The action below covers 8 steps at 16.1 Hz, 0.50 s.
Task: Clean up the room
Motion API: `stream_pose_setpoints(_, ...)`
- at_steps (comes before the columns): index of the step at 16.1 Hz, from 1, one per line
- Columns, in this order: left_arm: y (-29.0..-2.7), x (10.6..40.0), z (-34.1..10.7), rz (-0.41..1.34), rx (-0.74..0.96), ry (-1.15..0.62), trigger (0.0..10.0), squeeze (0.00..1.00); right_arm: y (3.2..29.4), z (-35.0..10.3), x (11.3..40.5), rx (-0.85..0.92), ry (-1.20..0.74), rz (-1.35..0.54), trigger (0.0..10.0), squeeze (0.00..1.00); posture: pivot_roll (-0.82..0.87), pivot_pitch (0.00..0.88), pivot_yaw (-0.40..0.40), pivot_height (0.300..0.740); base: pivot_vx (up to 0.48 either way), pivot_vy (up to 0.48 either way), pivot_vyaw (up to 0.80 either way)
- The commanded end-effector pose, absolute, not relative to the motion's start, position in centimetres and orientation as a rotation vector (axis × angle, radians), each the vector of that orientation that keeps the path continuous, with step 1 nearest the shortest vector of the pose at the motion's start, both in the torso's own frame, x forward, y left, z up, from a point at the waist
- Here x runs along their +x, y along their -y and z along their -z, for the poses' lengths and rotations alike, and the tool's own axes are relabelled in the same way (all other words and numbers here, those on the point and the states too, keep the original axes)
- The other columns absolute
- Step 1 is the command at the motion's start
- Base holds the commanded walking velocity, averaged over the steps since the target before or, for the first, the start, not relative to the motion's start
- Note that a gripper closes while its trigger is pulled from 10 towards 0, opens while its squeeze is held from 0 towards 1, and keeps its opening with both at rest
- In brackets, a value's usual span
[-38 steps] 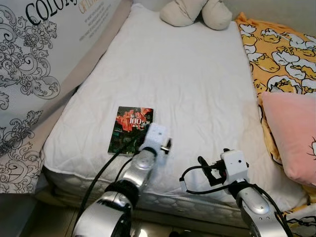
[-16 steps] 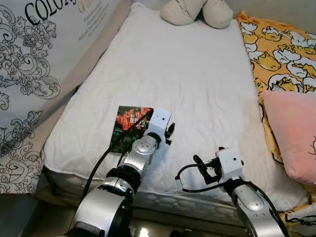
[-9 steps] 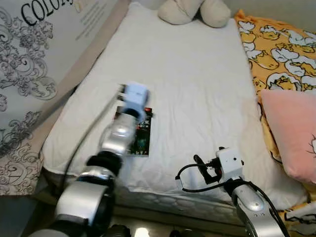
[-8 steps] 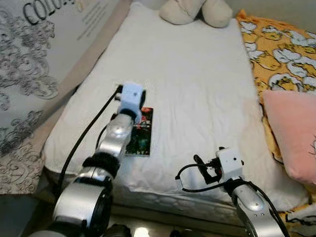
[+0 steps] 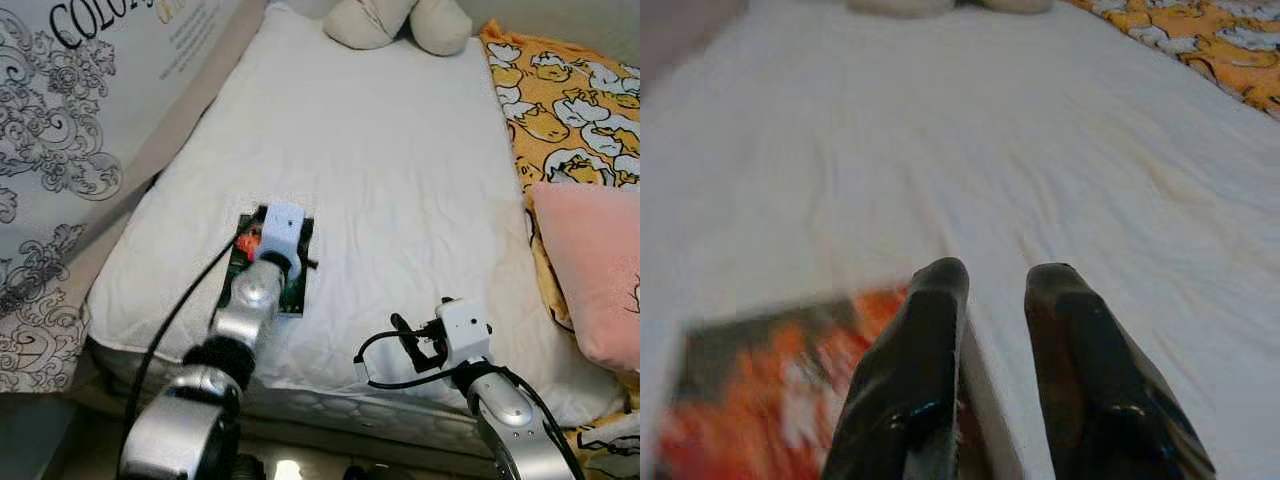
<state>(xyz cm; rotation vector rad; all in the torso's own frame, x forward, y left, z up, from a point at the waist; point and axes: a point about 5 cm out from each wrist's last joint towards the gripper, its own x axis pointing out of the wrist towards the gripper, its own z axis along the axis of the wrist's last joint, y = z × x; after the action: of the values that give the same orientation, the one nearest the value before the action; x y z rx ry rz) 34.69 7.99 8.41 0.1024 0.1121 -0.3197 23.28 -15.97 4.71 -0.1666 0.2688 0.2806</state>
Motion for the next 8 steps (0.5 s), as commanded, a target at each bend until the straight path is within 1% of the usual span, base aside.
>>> stream_pose_setpoints(1,-6.6,33.9,-7.6,0.351,0.115,-0.136,10.0,1.0,16.3,-4.7,23.5,-0.184,-0.271,-0.273,10.0,0.0,-0.09,0.072,-0.063,0.74,0.0,0.0,0.0)
stream_pose_setpoints(3,-6.6,33.9,-7.6,0.338,0.13,-0.136,10.0,1.0,16.3,-4.7,23.5,-0.184,-0.269,-0.274,10.0,0.0,-0.09,0.068,-0.063,0.74,0.0,0.0,0.0)
stream_pose_setpoints(5,-6.6,33.8,-7.2,0.346,0.184,-0.16,10.0,1.0,16.2,-4.8,23.5,-0.169,-0.255,-0.278,10.0,0.0,-0.09,0.063,-0.061,0.74,0.0,0.0,0.0)
stream_pose_setpoints(8,-7.6,34.1,-6.8,0.309,0.208,-0.206,10.0,1.0,16.1,-6.0,23.9,-0.063,-0.186,-0.257,10.0,0.0,-0.09,0.06,-0.057,0.74,0.0,0.0,0.0)
